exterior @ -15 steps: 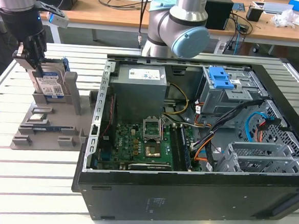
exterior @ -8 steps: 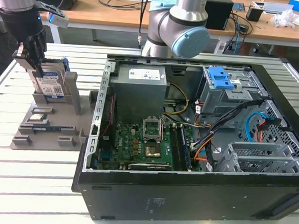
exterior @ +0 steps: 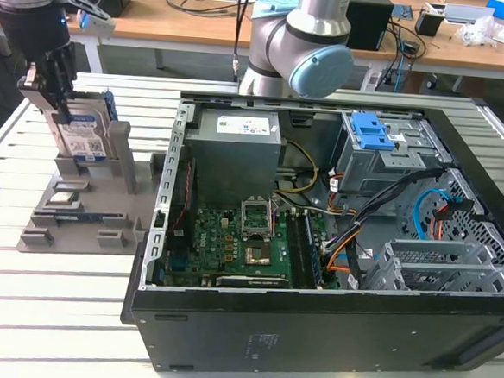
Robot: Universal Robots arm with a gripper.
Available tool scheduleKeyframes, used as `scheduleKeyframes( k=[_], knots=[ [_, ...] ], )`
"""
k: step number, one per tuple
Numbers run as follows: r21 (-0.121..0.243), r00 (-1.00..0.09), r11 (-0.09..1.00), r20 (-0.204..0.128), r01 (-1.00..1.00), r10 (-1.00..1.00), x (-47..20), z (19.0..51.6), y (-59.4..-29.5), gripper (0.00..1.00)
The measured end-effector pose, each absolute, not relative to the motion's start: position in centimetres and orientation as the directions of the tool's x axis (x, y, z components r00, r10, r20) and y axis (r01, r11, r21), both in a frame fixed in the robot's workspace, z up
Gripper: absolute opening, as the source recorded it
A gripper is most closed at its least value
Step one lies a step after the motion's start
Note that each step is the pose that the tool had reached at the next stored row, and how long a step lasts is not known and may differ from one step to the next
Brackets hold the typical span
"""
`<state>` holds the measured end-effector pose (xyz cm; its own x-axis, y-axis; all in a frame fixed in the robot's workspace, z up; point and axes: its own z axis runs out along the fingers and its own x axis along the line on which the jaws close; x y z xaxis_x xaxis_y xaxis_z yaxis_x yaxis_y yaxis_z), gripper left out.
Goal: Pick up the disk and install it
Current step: 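Pick up the disk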
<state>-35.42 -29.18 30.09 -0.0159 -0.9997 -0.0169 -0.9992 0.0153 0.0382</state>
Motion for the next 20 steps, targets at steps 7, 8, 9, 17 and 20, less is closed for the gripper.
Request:
scheduleKeyframes(
  k=[7,8,9,17,20],
  knots=[
    [0.038,-0.016,0.015,-0.017,-0.999,-1.000,-35.4,32.5,-29.1,0.37],
    [0.038,-0.016,0.015,-0.017,-0.999,-1.000,-35.4,32.7,-29.1,0.37],
    [0.038,-0.016,0.015,-0.017,-0.999,-1.000,-35.4,32.9,-29.1,0.37],
    [0.038,-0.016,0.015,-0.017,-0.999,-1.000,-35.4,34.6,-29.1,0.37],
    [0.038,-0.016,0.015,-0.017,-0.999,-1.000,-35.4,35.1,-29.1,0.37]
  ],
)
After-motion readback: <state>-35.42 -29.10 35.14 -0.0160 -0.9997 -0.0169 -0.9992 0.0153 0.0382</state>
